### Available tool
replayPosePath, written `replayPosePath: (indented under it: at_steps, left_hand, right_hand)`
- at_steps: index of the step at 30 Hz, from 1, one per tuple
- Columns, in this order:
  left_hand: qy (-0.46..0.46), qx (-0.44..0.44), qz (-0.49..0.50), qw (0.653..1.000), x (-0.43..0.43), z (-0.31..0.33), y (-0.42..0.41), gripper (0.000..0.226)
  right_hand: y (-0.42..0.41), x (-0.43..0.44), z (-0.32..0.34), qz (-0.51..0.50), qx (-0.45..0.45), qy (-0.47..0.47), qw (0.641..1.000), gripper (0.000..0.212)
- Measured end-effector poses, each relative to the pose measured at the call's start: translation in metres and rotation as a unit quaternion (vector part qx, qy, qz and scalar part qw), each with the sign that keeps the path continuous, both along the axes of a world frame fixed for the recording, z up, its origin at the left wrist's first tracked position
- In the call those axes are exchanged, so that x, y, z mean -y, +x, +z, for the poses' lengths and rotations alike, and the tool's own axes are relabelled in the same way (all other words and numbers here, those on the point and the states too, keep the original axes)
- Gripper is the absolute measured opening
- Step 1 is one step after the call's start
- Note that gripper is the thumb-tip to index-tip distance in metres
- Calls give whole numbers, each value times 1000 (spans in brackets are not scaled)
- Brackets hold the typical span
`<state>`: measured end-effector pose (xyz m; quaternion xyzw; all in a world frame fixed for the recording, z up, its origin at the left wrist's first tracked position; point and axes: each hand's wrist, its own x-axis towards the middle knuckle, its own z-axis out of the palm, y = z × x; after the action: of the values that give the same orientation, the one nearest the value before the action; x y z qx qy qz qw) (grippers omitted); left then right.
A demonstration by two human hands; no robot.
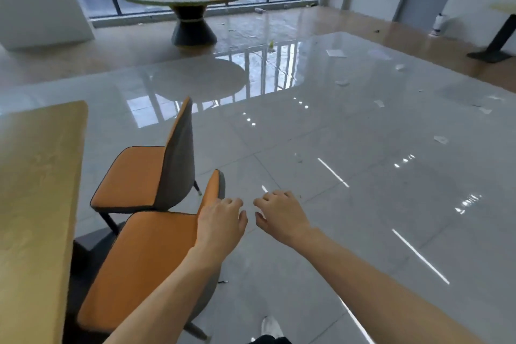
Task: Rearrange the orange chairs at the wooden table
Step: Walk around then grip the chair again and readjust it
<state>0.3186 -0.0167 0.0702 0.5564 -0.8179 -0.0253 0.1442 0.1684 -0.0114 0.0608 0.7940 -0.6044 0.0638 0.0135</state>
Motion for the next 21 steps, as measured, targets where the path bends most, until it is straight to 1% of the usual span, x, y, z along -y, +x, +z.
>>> replayPosePath:
  at_steps: [3,7,11,13,16,21]
  left_hand:
    - [9,-48,72,996,41,-7,1,17]
    - [-4,-53,142,988,88,-10,7,18]
    - [-5,-70,204,977,113,-11,20,19]
    - [14,-57,238,969,120,-13,31,22]
    - [23,-48,291,955,124,-18,46,22]
    - [26,-44,396,917,123,-27,56,22]
  right_hand:
    - [-2,58,-6,63,-13,15,998,28]
    - [4,125,-4,157,-28,44,986,31]
    - [20,174,0,226,-22,63,972,30]
    - [34,191,-2,268,-35,72,960,27]
    - [56,215,-8,334,-40,81,938,28]
    - [90,251,-26,451,-32,88,887,27]
